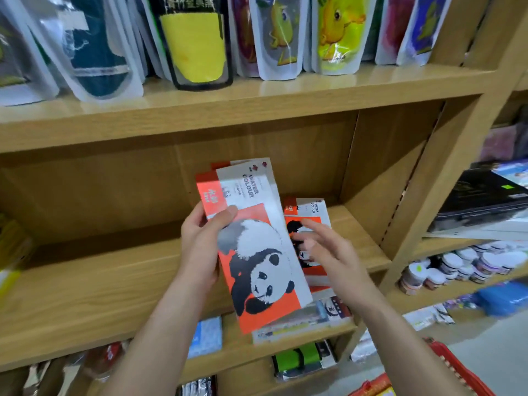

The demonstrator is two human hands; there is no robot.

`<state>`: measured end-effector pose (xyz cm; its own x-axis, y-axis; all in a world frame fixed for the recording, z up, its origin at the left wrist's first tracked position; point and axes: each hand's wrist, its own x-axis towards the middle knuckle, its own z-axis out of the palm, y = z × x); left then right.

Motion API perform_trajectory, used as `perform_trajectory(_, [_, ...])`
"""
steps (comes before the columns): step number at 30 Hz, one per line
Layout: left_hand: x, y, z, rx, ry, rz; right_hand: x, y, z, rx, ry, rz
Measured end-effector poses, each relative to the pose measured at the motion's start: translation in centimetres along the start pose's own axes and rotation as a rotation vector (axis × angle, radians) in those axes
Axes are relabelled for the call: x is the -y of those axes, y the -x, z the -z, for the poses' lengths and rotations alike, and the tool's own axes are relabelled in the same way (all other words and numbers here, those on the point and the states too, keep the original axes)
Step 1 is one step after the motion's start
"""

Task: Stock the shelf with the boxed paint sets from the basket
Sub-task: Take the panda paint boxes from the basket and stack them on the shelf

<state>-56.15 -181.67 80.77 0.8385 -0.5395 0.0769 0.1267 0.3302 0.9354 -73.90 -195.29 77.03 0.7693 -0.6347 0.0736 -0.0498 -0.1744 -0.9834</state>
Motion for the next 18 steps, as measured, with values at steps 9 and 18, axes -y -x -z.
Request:
perform_trajectory(9, [3.6,-2.3,-6.9,0.071,-0.065,0.054,-0.2,-1.4,2.1,-0.05,-0.133,0.023])
perform_trajectory(18, [9.4,0.5,-2.7,0.439,-0.42,0.143,0.7,-5.1,4.4,-0.156,0.113,-0.292])
